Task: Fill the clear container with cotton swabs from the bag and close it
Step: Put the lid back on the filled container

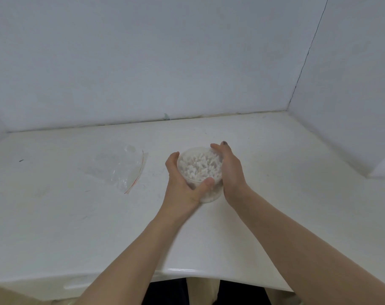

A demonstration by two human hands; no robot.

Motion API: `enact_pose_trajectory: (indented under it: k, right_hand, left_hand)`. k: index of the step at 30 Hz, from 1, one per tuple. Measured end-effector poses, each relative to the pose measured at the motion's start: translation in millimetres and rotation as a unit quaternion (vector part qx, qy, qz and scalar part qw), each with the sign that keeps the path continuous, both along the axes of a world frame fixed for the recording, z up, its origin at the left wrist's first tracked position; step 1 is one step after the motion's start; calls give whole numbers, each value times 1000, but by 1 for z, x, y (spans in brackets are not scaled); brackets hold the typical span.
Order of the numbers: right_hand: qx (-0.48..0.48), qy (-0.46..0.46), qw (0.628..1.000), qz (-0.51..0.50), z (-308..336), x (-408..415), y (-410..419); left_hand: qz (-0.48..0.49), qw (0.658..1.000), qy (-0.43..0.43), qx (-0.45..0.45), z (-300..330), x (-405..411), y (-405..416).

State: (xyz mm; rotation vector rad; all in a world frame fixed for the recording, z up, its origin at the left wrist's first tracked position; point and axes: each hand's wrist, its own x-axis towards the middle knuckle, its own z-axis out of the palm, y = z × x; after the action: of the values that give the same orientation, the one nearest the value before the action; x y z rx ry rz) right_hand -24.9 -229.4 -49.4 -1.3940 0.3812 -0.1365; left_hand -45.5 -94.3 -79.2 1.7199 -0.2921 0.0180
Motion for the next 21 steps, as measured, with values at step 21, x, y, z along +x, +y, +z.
enact_pose_trajectory:
  k: [21]
  right_hand:
    - [-80,-25,995,-50,-6,6,3]
  left_hand:
    - [96,992,74,-18,14,22,5]
